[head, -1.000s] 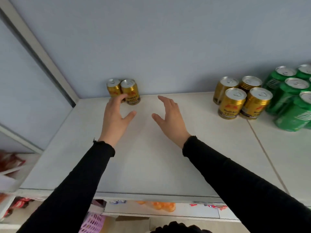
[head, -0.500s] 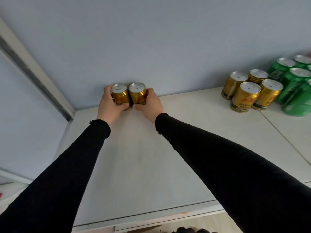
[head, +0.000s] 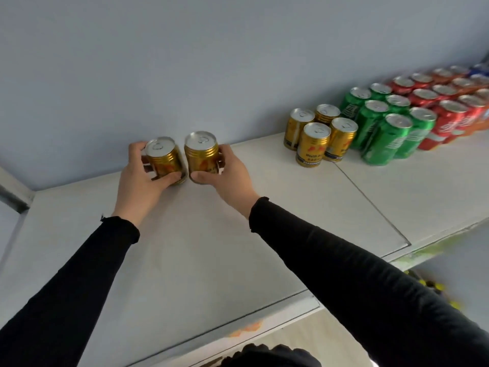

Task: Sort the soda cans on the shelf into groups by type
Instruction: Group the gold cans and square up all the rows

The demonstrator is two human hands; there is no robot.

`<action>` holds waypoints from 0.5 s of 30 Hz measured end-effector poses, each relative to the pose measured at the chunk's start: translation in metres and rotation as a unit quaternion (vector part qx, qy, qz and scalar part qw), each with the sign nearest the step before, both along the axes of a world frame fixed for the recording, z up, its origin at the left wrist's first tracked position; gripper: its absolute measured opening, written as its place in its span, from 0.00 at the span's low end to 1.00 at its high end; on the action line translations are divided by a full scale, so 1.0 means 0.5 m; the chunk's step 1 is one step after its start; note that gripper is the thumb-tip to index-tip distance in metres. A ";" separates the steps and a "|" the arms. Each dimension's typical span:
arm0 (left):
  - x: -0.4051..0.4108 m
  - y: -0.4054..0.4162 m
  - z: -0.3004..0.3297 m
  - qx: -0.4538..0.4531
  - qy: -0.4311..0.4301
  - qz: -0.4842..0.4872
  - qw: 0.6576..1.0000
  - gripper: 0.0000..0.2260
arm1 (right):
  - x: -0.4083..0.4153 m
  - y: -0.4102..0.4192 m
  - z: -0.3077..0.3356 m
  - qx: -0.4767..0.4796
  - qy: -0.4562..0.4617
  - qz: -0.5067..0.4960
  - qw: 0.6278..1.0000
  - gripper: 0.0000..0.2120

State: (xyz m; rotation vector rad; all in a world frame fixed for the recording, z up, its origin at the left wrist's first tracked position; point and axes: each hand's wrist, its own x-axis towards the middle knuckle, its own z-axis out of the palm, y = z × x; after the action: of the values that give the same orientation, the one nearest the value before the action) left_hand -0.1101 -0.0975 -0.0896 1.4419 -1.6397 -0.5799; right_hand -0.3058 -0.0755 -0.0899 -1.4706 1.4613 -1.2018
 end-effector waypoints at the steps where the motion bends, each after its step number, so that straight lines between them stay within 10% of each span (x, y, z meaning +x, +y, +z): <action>1: -0.037 0.015 0.004 -0.002 0.004 -0.015 1.000 0.36 | -0.042 0.023 0.008 -0.007 0.003 -0.012 1.000 0.30; 15: -0.558 0.145 0.014 0.009 -0.039 -0.094 0.995 0.35 | -0.629 0.151 -0.022 -0.003 0.100 -0.093 0.991 0.27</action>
State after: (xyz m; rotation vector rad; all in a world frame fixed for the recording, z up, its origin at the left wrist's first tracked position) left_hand -0.3890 -0.0250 -0.0827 1.3471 -1.8483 -0.6528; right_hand -0.6203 0.0001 -0.1009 -1.5204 1.7638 -1.1969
